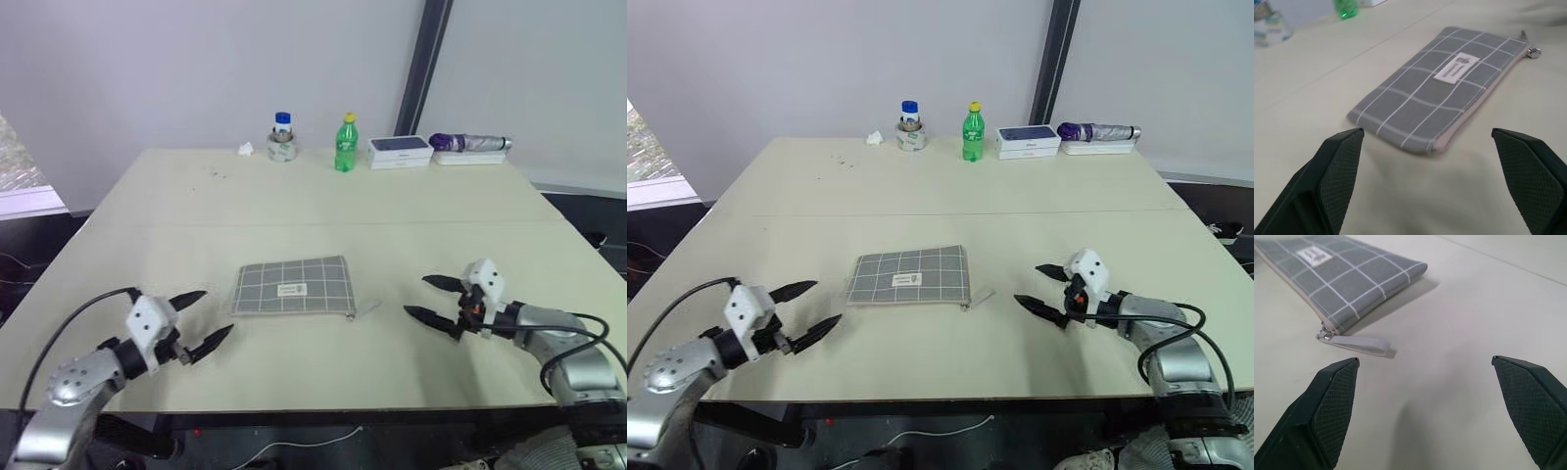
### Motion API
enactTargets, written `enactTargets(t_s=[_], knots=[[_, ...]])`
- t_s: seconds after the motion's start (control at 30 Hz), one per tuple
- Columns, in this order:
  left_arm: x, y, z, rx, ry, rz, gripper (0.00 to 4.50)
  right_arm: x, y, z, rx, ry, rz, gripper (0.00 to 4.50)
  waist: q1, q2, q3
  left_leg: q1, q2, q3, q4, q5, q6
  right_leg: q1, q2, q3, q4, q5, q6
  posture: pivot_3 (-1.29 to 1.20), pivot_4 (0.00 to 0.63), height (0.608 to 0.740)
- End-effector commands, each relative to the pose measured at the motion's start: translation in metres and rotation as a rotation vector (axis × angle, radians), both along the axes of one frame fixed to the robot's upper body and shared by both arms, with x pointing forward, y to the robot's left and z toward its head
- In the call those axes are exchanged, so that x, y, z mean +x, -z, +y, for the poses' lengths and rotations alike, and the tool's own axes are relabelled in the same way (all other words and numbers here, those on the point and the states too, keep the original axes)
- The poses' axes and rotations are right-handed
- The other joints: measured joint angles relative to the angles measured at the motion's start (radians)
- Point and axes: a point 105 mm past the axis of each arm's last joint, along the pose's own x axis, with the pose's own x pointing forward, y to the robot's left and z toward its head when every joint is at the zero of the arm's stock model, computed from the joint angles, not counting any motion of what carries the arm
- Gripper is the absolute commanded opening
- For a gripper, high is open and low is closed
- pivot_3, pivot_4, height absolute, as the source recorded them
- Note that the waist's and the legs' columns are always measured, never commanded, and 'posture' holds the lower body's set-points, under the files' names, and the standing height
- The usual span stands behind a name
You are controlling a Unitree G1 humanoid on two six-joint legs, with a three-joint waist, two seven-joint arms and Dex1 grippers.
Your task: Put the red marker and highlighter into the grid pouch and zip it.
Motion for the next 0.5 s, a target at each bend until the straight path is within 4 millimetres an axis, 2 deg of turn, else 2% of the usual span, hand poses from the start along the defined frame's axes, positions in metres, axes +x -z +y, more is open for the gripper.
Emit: enactTargets(t_s=[0.03, 0.1, 0.13, 0.23, 0.3, 0.37, 0.5], knots=[[0.012, -0.02, 0.049, -0.108, -0.263, -0.008, 4.45, 0.001, -0.018, -0.016, -0.018, 0.03, -0.091, 4.5, 0.003, 0.0, 0.0, 0.0, 0.0, 0.0, 0.0, 0.0, 0.0, 0.0, 0.0, 0.0, 0.0, 0.0, 0.0, 0.0, 0.15, 0.74], [0.009, -0.028, 0.071, -0.132, -0.34, -0.028, 4.45, 0.003, -0.021, -0.027, 0.005, 0.053, -0.097, 4.5, 0.003, 0.0, 0.0, 0.0, 0.0, 0.0, 0.001, 0.0, 0.0, 0.0, 0.0, 0.0, 0.0, 0.0, 0.0, 0.0, 0.15, 0.74], [0.007, -0.03, 0.075, -0.132, -0.346, -0.033, 4.45, 0.004, -0.022, -0.031, 0.019, 0.057, -0.093, 4.5, 0.001, 0.0, 0.0, 0.0, 0.0, 0.0, 0.001, 0.0, 0.0, 0.0, 0.0, 0.0, 0.0, 0.0, 0.0, 0.0, 0.15, 0.74], [-0.003, -0.029, 0.084, -0.083, -0.349, -0.047, 4.45, 0.007, -0.017, -0.046, -0.017, 0.086, -0.074, 4.5, 0.0, 0.0, 0.0, 0.0, -0.001, 0.001, 0.001, -0.001, 0.001, 0.0, -0.001, 0.0, -0.001, 0.0, 0.0, 0.0, 0.15, 0.74], [-0.009, -0.022, 0.104, -0.085, -0.413, -0.026, 4.45, 0.01, -0.016, -0.053, -0.024, 0.115, -0.085, 4.5, -0.001, 0.0, 0.0, 0.0, -0.001, 0.002, 0.0, -0.001, 0.001, 0.0, -0.001, 0.0, -0.001, 0.0, 0.0, 0.0, 0.15, 0.74], [-0.013, -0.015, 0.122, -0.063, -0.466, -0.006, 4.45, 0.011, -0.013, -0.055, -0.036, 0.121, -0.097, 4.5, -0.002, 0.0, 0.0, 0.0, -0.001, 0.002, 0.0, -0.001, 0.001, 0.0, 0.0, 0.0, -0.001, 0.0, 0.0, 0.0, 0.15, 0.74], [-0.012, -0.022, 0.129, 0.008, -0.482, -0.051, 4.45, 0.011, -0.007, -0.053, -0.03, 0.112, -0.086, 4.5, -0.003, 0.0, 0.0, 0.0, -0.001, 0.002, 0.0, -0.001, 0.001, 0.0, -0.001, 0.0, -0.001, 0.0, 0.0, 0.0, 0.15, 0.74]])
